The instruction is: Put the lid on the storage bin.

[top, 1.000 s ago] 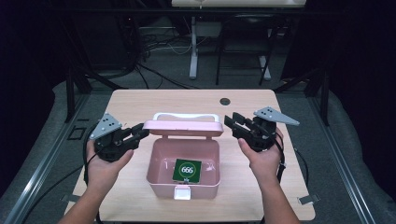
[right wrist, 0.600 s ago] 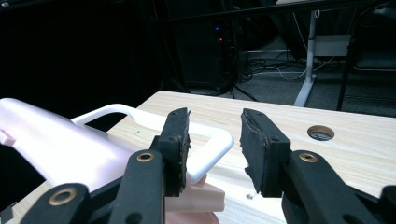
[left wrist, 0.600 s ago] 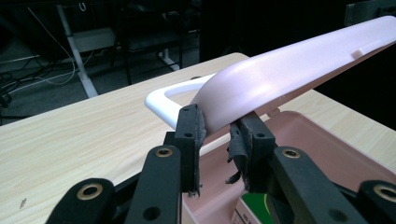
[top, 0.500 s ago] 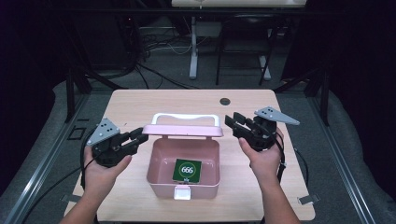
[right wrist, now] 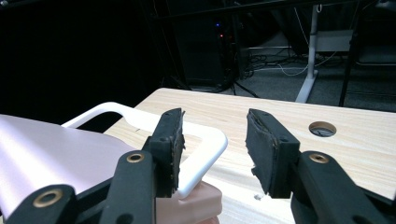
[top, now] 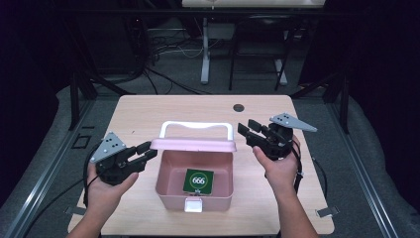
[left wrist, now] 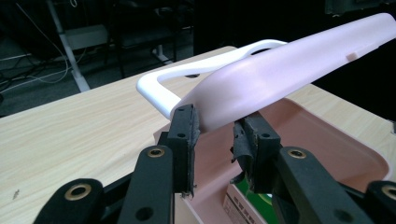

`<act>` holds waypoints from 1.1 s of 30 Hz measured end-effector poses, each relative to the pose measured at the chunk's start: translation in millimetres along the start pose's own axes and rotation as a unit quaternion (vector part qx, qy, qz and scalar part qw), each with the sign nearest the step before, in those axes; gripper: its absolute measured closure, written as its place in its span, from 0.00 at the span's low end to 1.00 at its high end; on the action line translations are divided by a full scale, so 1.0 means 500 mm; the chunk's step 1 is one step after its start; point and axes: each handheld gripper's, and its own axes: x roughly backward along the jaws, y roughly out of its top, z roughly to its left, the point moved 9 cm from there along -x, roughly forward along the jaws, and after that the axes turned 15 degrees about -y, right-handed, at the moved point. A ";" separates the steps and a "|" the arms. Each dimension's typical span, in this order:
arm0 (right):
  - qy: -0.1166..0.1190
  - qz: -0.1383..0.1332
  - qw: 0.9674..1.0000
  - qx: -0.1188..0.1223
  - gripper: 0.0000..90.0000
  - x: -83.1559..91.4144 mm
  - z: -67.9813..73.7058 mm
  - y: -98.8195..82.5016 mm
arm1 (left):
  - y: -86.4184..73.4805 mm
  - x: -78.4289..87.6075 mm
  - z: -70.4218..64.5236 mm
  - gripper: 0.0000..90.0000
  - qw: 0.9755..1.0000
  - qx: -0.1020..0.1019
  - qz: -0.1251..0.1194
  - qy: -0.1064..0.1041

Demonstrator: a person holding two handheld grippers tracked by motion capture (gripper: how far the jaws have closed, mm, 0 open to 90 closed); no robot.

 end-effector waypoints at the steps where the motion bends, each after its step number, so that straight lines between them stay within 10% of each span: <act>1: -0.001 0.001 1.000 0.000 0.62 -0.001 0.000 0.000 | -0.002 0.000 -0.001 0.75 1.000 0.001 -0.001 0.000; 33: 0.003 0.009 1.000 0.002 0.59 -0.009 0.000 -0.009 | -0.046 0.031 -0.044 0.77 1.000 -0.010 0.004 -0.012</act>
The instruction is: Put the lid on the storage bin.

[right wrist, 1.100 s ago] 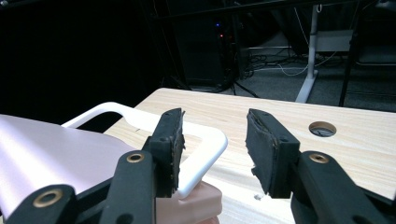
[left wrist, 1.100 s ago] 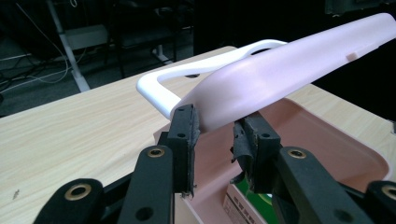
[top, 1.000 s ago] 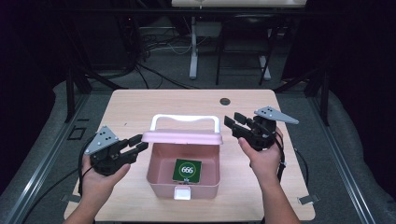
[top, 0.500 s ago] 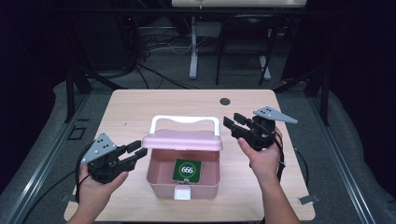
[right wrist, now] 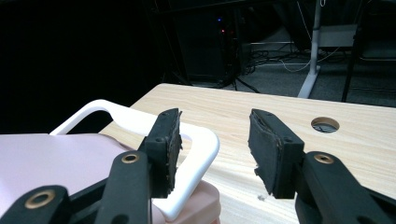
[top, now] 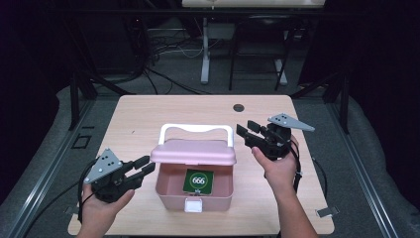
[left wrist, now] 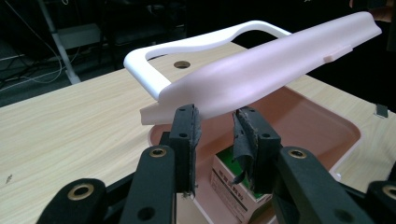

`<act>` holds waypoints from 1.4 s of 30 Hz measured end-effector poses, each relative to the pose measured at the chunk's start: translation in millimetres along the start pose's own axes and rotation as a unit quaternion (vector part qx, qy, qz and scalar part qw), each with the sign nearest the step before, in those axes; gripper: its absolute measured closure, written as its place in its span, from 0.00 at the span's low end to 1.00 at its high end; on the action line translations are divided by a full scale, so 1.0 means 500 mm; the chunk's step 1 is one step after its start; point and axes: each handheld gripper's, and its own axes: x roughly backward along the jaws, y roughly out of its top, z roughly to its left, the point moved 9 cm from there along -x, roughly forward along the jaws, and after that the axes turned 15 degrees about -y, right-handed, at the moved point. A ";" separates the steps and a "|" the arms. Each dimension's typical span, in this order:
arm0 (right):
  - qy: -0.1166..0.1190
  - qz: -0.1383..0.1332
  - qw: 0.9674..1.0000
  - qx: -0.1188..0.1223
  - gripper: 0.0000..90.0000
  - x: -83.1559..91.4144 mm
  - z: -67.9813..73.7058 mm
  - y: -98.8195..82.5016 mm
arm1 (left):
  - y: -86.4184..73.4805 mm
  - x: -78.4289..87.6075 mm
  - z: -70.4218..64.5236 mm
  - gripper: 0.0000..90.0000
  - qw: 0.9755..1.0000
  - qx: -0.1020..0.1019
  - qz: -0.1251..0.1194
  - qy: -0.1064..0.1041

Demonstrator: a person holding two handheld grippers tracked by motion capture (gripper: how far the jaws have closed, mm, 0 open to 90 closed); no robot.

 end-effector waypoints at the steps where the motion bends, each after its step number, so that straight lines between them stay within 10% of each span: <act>1: 0.000 0.000 1.000 0.000 0.59 0.000 0.000 0.000 | -0.001 0.001 -0.001 0.77 1.000 0.000 0.000 0.001; 42: -0.002 0.015 1.000 0.010 0.59 -0.013 0.007 -0.017 | -0.087 0.006 -0.030 0.81 1.000 0.012 0.003 -0.011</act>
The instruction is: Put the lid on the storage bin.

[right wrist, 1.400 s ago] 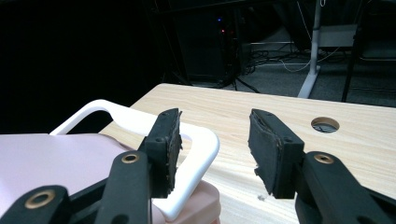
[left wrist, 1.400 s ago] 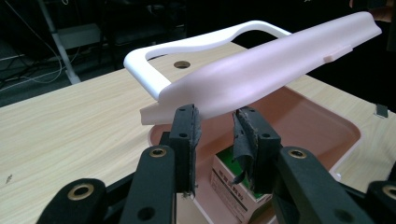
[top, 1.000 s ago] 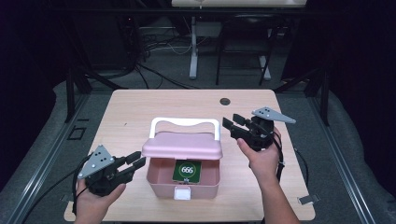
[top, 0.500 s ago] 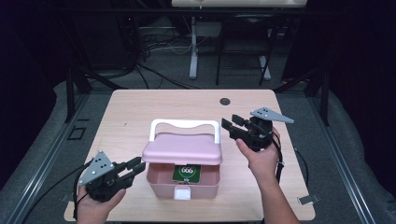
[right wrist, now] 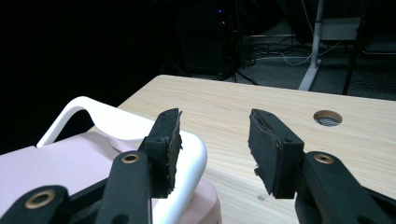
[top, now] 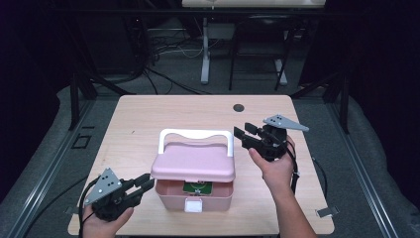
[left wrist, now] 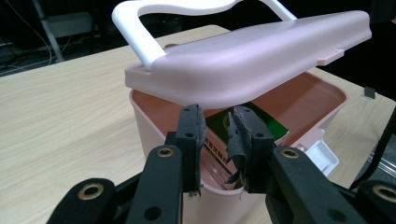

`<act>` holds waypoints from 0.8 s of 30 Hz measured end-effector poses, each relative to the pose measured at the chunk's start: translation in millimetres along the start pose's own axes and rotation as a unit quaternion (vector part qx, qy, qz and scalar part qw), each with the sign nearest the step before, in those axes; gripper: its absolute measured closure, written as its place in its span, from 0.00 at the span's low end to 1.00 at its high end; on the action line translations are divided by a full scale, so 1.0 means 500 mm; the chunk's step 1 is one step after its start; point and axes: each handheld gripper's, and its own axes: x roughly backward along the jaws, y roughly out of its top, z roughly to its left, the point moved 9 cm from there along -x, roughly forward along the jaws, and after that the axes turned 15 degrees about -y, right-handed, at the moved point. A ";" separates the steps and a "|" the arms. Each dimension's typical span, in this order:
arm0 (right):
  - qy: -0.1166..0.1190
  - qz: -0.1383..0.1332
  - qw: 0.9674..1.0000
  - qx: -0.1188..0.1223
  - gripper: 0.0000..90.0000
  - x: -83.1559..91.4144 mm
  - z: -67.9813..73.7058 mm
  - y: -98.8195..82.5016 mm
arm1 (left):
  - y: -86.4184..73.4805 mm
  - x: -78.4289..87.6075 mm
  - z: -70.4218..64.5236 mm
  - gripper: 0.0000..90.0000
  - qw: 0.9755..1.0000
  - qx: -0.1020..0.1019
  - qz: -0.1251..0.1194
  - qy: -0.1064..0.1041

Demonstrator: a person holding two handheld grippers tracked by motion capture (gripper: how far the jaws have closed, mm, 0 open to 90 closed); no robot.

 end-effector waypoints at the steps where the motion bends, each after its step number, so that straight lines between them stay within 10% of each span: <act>1: 0.000 0.000 1.000 0.000 0.59 0.000 0.000 0.000 | -0.003 0.000 0.000 0.81 1.000 0.001 0.001 0.000; 24: 0.000 0.002 1.000 0.002 0.59 -0.002 0.000 -0.003 | -0.067 -0.006 0.001 0.82 0.999 0.028 0.035 -0.007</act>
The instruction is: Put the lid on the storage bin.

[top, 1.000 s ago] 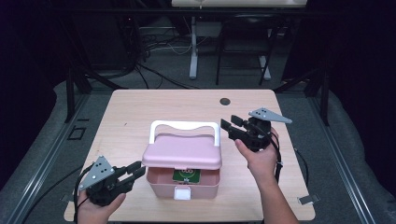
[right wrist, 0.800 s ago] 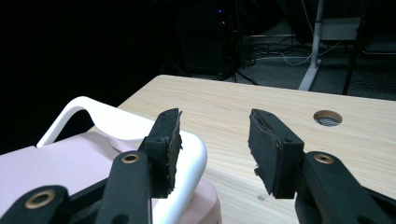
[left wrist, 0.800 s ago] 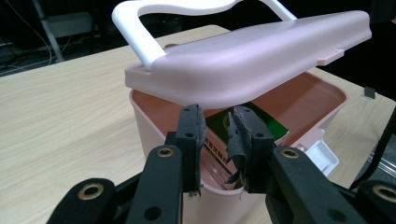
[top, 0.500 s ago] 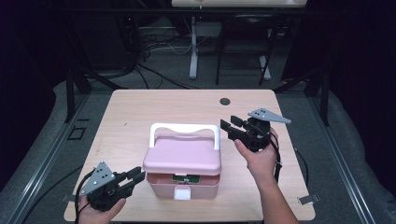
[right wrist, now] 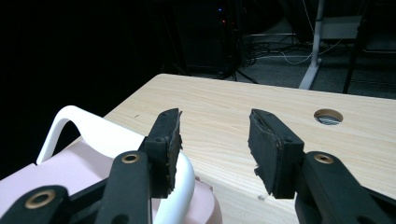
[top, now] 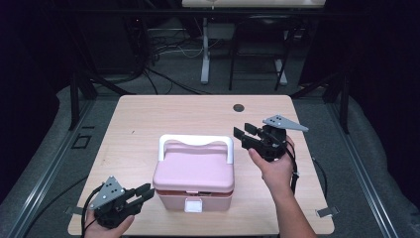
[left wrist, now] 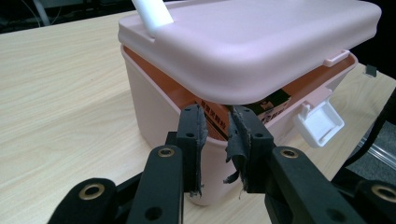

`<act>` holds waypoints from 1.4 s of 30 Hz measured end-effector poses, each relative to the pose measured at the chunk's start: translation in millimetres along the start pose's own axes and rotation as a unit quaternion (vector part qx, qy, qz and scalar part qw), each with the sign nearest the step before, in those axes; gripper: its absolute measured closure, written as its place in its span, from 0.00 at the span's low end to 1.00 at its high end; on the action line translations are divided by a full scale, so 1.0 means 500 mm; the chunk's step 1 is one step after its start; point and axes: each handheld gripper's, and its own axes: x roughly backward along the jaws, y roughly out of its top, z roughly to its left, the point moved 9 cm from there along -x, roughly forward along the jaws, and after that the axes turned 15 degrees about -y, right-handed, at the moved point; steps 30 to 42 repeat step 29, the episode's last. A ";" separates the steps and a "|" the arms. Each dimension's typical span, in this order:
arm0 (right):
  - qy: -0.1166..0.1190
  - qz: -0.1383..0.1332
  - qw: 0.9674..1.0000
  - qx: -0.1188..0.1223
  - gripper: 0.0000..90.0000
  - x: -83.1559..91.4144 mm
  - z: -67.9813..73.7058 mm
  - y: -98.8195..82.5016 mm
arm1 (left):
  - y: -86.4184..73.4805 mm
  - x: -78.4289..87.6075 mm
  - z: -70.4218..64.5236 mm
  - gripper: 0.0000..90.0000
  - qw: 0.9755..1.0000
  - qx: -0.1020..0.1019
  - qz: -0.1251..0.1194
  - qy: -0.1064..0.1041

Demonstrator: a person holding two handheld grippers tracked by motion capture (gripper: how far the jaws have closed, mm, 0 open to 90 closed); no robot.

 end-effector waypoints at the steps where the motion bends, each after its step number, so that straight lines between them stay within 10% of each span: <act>1: 0.000 0.000 1.000 -0.001 0.59 0.000 0.000 0.000 | -0.002 0.000 0.000 0.82 1.000 0.002 0.003 -0.001; 42: 0.000 0.006 1.000 -0.003 0.59 -0.004 -0.004 -0.007 | -0.013 0.014 0.069 0.63 0.998 0.052 -0.024 0.036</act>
